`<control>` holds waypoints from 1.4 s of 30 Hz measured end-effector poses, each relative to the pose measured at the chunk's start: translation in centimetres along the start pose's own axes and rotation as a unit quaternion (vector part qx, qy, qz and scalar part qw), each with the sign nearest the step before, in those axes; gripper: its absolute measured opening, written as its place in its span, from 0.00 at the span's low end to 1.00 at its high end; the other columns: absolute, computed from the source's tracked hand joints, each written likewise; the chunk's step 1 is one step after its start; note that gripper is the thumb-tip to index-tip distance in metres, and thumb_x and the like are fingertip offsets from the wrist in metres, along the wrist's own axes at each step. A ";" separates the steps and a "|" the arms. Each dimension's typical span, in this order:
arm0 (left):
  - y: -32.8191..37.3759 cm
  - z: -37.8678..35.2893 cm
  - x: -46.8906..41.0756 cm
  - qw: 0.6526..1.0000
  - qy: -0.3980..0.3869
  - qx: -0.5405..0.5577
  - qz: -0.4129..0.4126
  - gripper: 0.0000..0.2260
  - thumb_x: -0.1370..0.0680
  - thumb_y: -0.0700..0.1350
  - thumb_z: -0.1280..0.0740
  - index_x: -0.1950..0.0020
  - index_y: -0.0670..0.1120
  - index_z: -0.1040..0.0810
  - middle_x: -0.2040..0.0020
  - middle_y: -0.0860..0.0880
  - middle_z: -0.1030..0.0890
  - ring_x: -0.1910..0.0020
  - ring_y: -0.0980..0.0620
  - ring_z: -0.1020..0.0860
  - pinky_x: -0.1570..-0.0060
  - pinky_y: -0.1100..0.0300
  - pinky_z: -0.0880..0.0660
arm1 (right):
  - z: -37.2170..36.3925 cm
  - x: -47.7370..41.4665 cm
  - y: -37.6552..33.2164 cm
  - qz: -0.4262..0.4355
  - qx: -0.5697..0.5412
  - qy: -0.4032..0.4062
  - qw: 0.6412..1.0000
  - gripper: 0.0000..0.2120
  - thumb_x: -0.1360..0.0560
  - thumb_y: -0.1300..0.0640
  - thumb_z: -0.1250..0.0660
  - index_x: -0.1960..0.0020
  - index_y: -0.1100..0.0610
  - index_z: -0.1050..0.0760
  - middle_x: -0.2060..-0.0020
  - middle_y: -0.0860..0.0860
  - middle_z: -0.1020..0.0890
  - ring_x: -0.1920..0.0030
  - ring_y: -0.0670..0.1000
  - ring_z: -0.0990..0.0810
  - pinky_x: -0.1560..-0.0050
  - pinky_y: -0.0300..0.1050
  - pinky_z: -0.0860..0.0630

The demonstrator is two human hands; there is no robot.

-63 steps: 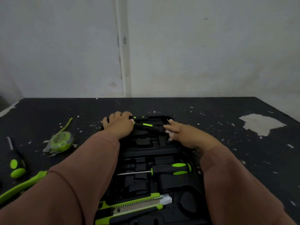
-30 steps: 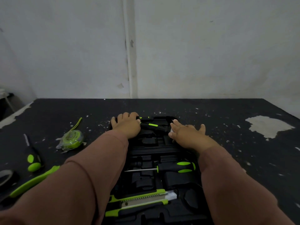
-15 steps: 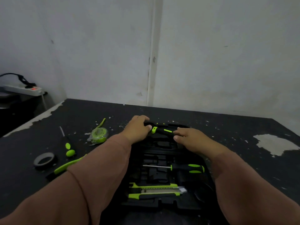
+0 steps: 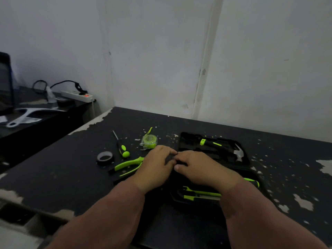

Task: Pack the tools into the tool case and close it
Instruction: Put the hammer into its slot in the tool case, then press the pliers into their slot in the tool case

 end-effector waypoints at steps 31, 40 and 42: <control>-9.2 4.0 3.0 0.962 0.053 -0.012 0.267 0.16 0.23 0.41 0.42 0.36 0.48 0.24 0.36 0.45 0.23 0.37 0.44 0.27 0.37 0.52 0.30 | -8.6 -3.2 -7.5 -0.153 -0.104 0.034 0.982 0.18 0.25 0.58 0.44 0.36 0.60 0.35 0.38 0.57 0.28 0.36 0.59 0.33 0.38 0.54 0.37; -5.8 4.6 3.2 0.907 0.108 0.330 0.238 0.15 0.22 0.35 0.41 0.36 0.43 0.25 0.45 0.51 0.22 0.42 0.54 0.27 0.44 0.61 0.33 | -6.2 -1.3 -7.2 -0.081 -0.283 0.145 0.945 0.31 0.24 0.57 0.40 0.24 0.54 0.50 0.24 0.49 0.47 0.26 0.50 0.43 0.35 0.36 0.43; -5.0 4.2 2.6 0.867 0.095 0.434 0.227 0.14 0.22 0.33 0.42 0.39 0.41 0.24 0.49 0.50 0.19 0.44 0.51 0.23 0.44 0.60 0.29 | -5.0 -0.8 -6.8 -0.062 -0.273 0.180 0.943 0.32 0.24 0.56 0.39 0.24 0.54 0.50 0.24 0.49 0.47 0.26 0.49 0.43 0.34 0.35 0.43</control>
Point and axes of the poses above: each hand's wrist, its own x-axis away from the middle knuckle, its own z-axis out of the back of the hand, y = z × x, the point moved 6 cm from there along -x, towards the middle knuckle
